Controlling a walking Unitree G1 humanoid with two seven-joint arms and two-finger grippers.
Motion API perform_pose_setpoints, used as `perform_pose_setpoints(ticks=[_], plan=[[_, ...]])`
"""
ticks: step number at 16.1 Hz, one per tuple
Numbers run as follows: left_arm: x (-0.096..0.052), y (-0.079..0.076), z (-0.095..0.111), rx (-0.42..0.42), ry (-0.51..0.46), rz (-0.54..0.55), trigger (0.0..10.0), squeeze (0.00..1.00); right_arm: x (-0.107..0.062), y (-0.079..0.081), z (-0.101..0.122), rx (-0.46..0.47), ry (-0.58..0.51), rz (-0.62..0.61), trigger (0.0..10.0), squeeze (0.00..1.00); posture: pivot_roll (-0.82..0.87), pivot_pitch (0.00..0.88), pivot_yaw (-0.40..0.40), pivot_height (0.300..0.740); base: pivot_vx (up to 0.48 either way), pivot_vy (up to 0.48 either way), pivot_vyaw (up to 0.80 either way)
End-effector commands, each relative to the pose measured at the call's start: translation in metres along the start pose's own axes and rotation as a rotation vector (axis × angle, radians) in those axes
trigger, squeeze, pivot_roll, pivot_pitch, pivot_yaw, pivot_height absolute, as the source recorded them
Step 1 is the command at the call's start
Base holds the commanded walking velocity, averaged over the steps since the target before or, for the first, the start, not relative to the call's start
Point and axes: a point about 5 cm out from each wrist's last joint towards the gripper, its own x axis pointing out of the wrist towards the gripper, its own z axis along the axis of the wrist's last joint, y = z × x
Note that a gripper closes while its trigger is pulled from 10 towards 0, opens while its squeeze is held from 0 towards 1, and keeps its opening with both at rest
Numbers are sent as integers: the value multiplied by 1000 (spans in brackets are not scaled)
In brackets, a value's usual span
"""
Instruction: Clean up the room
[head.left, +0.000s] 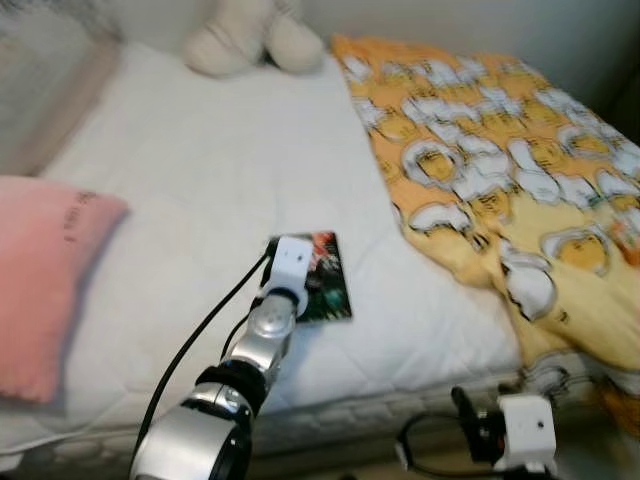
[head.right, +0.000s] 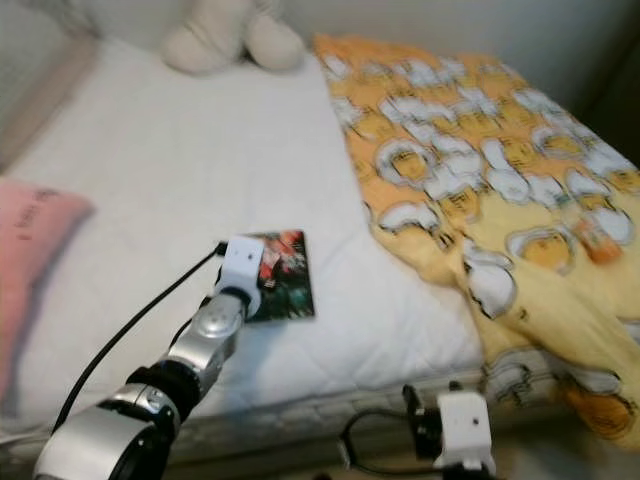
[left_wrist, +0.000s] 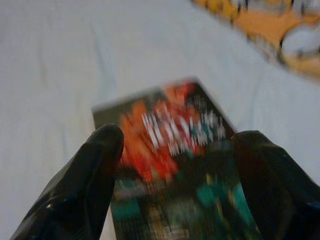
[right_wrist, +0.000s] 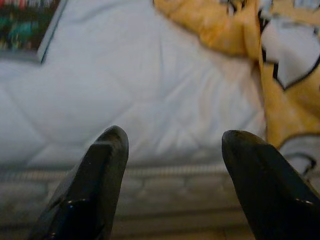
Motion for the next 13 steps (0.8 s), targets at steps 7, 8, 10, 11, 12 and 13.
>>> perform_pose_setpoints(ticks=[7,8,10,11,12,13], plan=[[-5,35,-16,25,58,203,10000,0,-39,10,-4,-24,70,61,10000,0,-179,298,-72,740,0,0,0],[-6,32,-19,-43,58,183,10000,0,-42,8,-4,-23,79,56,10000,0,-175,299,-76,740,0,0,0],[-7,23,-19,-161,27,142,10000,0,-43,3,-4,-36,89,48,10000,0,-169,298,-81,740,0,0,0],[-8,18,-19,-174,4,127,10000,0,-42,1,-3,-44,93,47,10000,0,-167,296,-83,740,0,0,0],[-10,15,-20,-169,-9,135,10000,0,-41,0,-3,-50,97,48,10000,0,-167,298,-86,740,0,0,0],[-11,15,-21,-147,-18,144,10000,0,-41,0,-3,-51,100,50,10000,0,-166,298,-86,740,0,0,0]])
